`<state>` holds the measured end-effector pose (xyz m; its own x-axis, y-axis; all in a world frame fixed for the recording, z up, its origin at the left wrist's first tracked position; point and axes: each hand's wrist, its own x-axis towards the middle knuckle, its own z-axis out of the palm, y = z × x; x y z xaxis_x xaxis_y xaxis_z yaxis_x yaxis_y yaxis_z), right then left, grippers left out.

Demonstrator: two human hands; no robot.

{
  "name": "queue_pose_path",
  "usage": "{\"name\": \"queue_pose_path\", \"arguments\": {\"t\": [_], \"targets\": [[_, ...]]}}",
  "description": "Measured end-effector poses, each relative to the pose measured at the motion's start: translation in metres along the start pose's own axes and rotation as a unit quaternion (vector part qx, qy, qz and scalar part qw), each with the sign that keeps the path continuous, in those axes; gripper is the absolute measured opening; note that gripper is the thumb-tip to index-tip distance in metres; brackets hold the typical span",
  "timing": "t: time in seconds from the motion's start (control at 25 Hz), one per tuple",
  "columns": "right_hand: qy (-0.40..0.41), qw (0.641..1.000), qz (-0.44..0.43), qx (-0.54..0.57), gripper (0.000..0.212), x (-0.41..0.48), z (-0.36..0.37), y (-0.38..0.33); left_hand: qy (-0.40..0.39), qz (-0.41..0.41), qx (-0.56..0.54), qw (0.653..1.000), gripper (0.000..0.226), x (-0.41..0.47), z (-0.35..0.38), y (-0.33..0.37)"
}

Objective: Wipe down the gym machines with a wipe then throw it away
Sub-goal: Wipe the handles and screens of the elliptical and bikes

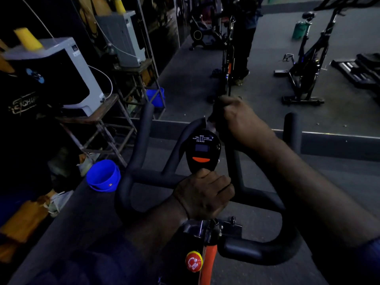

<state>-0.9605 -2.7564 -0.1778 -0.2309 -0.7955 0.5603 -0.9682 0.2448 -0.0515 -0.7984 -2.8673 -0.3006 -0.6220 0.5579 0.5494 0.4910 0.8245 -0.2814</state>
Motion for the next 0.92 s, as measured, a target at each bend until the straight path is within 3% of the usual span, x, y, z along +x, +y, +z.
{"name": "queue_pose_path", "arguments": {"t": [0.08,0.2,0.4,0.52,0.64,0.76,0.84,0.92], "targets": [[0.032,0.998,0.046,0.023,0.019,0.002,0.002,0.004,0.011,0.001,0.002,1.000,0.021,0.001,-0.003,-0.001],[0.018,0.993,0.101,0.062,0.024,-0.035,0.002,0.006,0.019,-0.002,0.005,1.000,0.021,0.002,-0.001,0.000],[0.091,0.953,0.279,0.072,0.014,-0.060,-0.002,0.004,0.031,0.004,0.000,1.000,0.021,0.002,-0.001,-0.001],[0.096,0.948,0.254,0.167,0.037,-0.026,0.005,0.007,0.026,-0.004,-0.001,1.000,0.020,0.002,-0.003,0.000],[0.048,0.952,0.258,0.154,0.045,-0.032,0.006,0.012,0.025,-0.004,0.003,1.000,0.020,0.002,-0.001,0.002],[0.034,0.917,0.356,0.176,0.026,-0.080,0.001,-0.004,0.037,-0.003,0.001,0.999,0.019,0.003,0.000,-0.001],[-0.002,0.923,0.351,0.156,0.013,-0.101,-0.014,-0.022,0.041,0.000,0.006,0.999,0.019,0.003,-0.002,0.000],[-0.001,0.939,0.329,0.102,0.014,-0.093,-0.024,-0.023,0.033,0.004,0.010,0.999,0.018,0.003,-0.004,0.001]]}}
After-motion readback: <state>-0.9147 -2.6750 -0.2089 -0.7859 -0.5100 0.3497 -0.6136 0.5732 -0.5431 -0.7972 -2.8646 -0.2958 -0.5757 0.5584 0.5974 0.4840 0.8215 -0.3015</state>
